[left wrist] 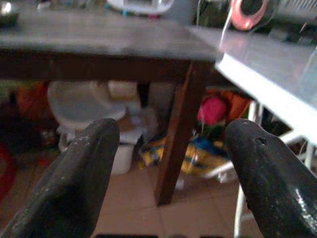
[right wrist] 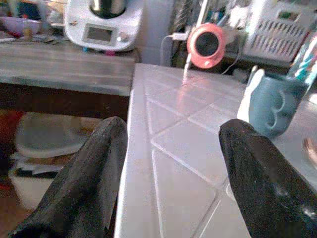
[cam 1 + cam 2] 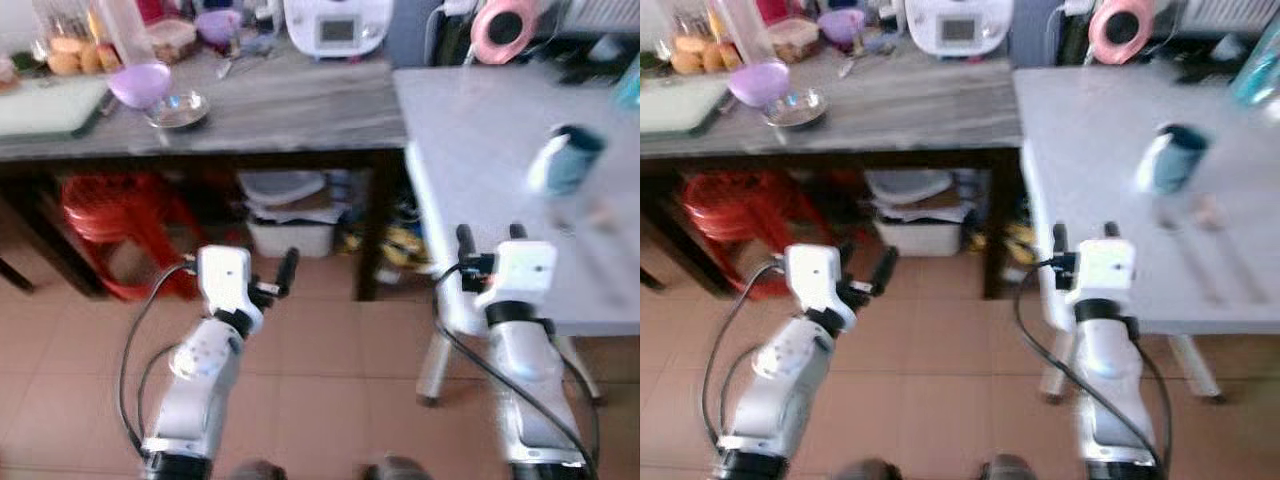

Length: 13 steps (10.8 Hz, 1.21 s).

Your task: Setting the table

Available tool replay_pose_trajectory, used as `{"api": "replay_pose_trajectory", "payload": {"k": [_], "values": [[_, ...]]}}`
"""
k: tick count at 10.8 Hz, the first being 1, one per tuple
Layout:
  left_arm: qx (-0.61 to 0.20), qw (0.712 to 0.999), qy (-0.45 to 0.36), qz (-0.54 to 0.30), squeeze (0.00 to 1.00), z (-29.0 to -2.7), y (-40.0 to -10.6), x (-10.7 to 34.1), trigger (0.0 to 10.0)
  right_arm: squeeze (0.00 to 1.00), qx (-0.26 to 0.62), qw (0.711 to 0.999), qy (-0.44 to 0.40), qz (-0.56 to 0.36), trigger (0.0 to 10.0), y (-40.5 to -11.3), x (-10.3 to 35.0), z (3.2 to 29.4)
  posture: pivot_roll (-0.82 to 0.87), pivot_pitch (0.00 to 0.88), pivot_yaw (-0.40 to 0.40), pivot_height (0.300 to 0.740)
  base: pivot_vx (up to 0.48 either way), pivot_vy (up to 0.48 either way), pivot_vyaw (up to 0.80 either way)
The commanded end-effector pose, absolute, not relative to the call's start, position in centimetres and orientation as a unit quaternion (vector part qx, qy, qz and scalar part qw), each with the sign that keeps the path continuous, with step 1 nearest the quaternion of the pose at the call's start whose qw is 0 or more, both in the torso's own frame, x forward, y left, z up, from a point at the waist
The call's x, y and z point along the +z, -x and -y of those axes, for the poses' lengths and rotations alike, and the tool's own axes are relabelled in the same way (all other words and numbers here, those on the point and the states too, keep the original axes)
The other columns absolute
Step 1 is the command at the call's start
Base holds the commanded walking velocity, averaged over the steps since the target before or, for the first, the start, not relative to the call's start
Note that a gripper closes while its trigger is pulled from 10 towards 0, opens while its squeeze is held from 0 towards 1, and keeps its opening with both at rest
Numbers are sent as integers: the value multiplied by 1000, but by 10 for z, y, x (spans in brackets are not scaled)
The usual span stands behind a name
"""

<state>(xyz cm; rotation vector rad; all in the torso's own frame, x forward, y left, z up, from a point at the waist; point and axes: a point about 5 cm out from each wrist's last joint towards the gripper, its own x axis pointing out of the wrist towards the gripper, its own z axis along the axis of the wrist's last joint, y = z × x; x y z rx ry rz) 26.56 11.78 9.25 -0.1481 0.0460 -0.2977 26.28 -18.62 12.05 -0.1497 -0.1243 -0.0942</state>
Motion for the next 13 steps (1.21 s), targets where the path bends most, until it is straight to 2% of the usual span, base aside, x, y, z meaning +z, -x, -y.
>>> {"api": "replay_pose_trajectory", "payload": {"k": [1, 6, 11, 13], "values": [[-145, 987, 69, -17, 0, -120, -268, 96, 10000, 0, -35, 995, 71, 68, 10000, -265, 123, 182, -100, 64, 65, 740, 0, -375, 0], [-143, 988, 61, -18, 0, -122, -269, 95, 10000, 0, -16, 994, 75, 79, 10000, -271, 127, 174, -92, 58, 66, 740, 58, -403, 0], [-141, 989, 46, -23, 0, -125, -268, 93, 10000, 0, -15, 994, 74, 84, 10000, -275, 132, 176, -87, 72, 79, 740, 0, 0, 0], [-143, 989, 44, -25, 0, -125, -265, 92, 10000, 0, -17, 994, 74, 83, 10000, -276, 131, 177, -83, 77, 80, 740, 246, 0, 0]]}}
